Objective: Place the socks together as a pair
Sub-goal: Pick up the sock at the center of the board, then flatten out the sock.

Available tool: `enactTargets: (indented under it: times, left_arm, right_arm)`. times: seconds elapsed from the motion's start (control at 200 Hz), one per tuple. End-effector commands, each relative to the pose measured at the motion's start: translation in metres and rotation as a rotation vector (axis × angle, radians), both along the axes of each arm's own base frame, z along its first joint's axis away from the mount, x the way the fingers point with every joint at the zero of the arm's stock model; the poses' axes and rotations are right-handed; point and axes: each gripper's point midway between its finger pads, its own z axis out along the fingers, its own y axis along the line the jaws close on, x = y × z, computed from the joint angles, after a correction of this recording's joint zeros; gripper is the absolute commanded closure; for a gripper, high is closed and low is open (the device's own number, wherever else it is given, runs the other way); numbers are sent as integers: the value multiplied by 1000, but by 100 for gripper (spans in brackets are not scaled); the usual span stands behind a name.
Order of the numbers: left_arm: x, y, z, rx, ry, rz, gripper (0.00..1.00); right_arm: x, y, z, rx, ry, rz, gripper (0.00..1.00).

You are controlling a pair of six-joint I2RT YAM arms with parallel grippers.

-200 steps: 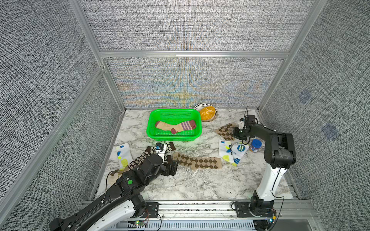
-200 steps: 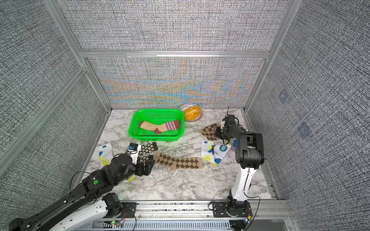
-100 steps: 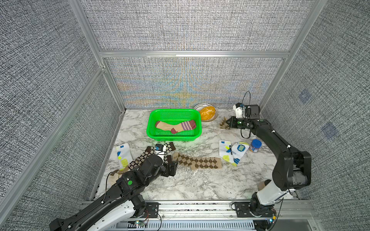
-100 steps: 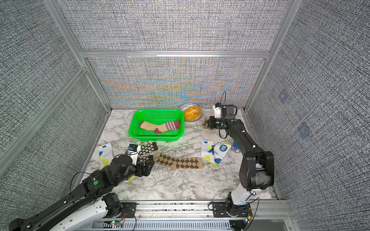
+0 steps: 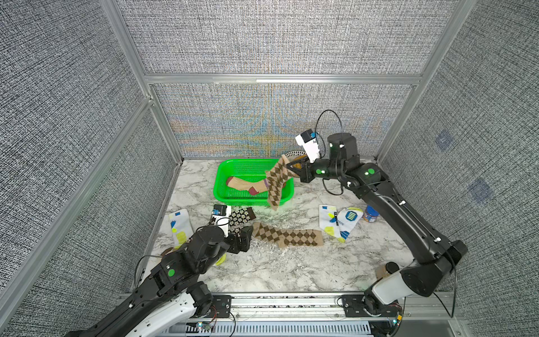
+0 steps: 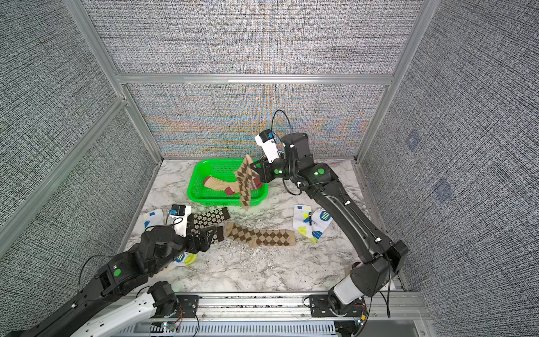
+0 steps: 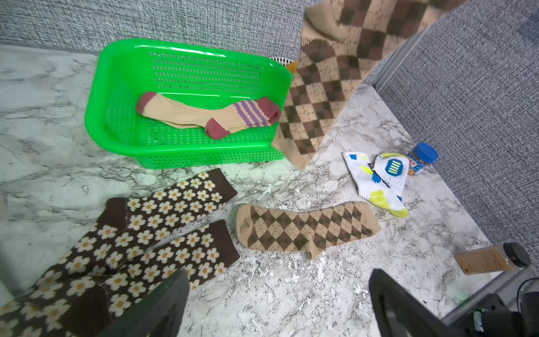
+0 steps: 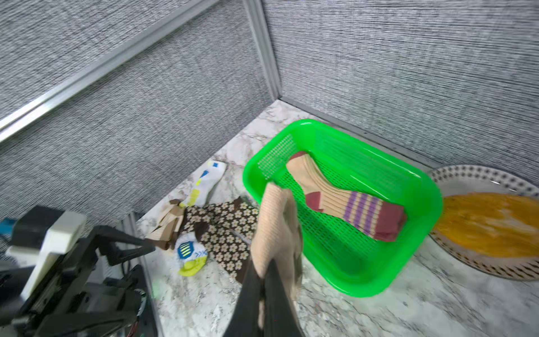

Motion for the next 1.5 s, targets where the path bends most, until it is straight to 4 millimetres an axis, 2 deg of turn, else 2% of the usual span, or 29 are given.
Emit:
enactTargets:
  times: [0.0, 0.07, 0.185, 0.255, 0.325, 0.45, 0.555, 0.645, 0.746, 0.851, 0.961, 1.141, 1.256, 1.316, 1.391, 1.496]
  left_arm:
    - [-4, 18, -3, 50, -6, 39, 1]
    - [-7, 23, -3, 47, -6, 43, 1]
    - [-12, 32, -4, 48, 0, 60, 2]
    - [-13, 34, -2, 43, -3, 63, 2]
    - [-14, 38, 0, 44, -8, 72, 2]
    - [-15, 41, 6, 48, -18, 78, 2]
    - [-14, 40, 7, 51, -18, 75, 2]
    - [-14, 38, 0, 52, -4, 71, 2]
    - [-13, 32, -8, 40, 15, 62, 2]
    - [-11, 23, -23, 32, 46, 49, 3]
    - [-8, 5, -42, 19, 98, 18, 4]
    - [-1, -25, -76, 20, 201, -24, 5]
    - [5, -33, -97, 48, 253, -4, 5]
    - [8, -35, -106, 70, 281, 11, 5]
    - [14, -36, -114, 98, 305, 44, 5]
    - [23, -37, -120, 151, 313, 74, 5]
  right_arm:
    - [-1, 5, -20, -23, 54, 10, 100]
    - [3, 10, -37, -40, 74, 19, 100]
    - [6, 28, -55, -57, 93, 81, 100]
    - [7, 43, -58, -75, 84, 119, 100]
    - [6, 59, -54, -82, 63, 163, 100]
    - [-7, 84, -50, -113, 20, 265, 100]
    - [-23, 88, -66, -171, 17, 328, 100]
    - [-45, 77, -96, -218, 55, 371, 100]
    - [-75, 55, -152, -317, 99, 384, 100]
    - [-100, 20, -209, -423, 155, 338, 100]
    - [-114, -17, -246, -506, 186, 253, 100]
    - [-117, -62, -270, -584, 188, 99, 100]
    - [-111, -68, -261, -561, 158, 45, 100]
    - [-107, -72, -258, -558, 154, 19, 90]
    - [-105, -78, -258, -566, 175, -4, 83]
    - [-104, -96, -258, -585, 205, -72, 75]
